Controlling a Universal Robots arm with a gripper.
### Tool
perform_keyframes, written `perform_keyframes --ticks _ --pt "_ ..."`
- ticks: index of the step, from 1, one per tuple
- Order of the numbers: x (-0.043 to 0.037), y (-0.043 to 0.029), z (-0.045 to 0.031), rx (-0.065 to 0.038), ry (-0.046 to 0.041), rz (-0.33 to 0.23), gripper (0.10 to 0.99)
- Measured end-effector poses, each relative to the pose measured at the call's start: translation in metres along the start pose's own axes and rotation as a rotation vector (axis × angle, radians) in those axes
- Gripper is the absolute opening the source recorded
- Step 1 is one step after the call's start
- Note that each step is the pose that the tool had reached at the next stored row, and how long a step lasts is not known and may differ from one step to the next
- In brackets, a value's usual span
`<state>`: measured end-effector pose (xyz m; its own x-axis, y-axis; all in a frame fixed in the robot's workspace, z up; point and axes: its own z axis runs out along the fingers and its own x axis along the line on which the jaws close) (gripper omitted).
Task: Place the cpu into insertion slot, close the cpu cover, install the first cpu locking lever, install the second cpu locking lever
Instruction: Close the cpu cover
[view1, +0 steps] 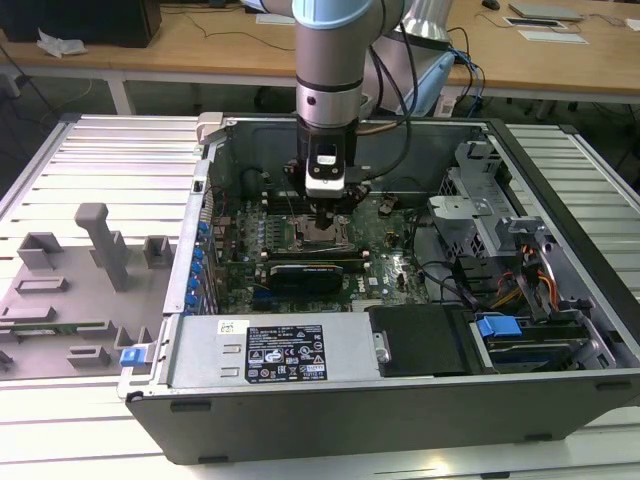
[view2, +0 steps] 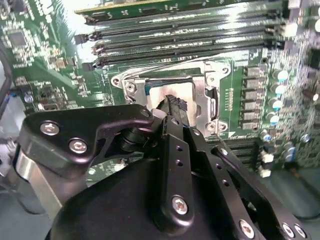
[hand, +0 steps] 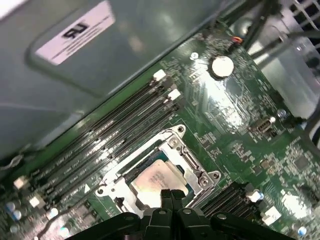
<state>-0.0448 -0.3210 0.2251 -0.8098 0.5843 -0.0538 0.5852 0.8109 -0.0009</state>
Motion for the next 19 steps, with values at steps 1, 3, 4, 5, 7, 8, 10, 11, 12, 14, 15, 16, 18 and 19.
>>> perform_keyframes --ticks 1,3,4,5,7,8,10,11,12,14,15,16,18,19 --pt "0.0000 0.0000 0.0000 0.001 -0.0025 -0.037 0.106" --pt "0.0000 0.0000 0.0000 0.003 -0.0053 -0.076 0.106" --pt "0.0000 0.0000 0.0000 0.004 -0.0078 -0.114 0.106" --pt "0.0000 0.0000 0.0000 0.005 -0.0093 -0.136 0.106" --pt "0.0000 0.0000 0.0000 0.006 -0.0125 -0.198 0.106" --pt "0.0000 0.0000 0.0000 0.006 -0.0136 -0.224 0.106" --pt "0.0000 0.0000 0.0000 0.006 -0.0155 -0.267 0.106" --pt "0.0000 0.0001 0.0002 0.005 -0.0157 -0.285 0.106" --pt "0.0000 0.0001 0.0004 0.003 -0.0161 -0.315 0.106" --pt "0.0000 0.0000 0.0006 0.001 -0.0167 -0.358 0.106" --pt "0.0000 0.0000 0.0007 0.000 -0.0174 -0.377 0.106" --pt "0.0000 0.0000 0.0007 0.000 -0.0181 -0.397 0.106" --pt "0.0000 0.0000 0.0010 -0.001 -0.0201 -0.458 0.106" --pt "0.0001 0.0000 0.0012 -0.002 -0.0209 -0.488 0.106"
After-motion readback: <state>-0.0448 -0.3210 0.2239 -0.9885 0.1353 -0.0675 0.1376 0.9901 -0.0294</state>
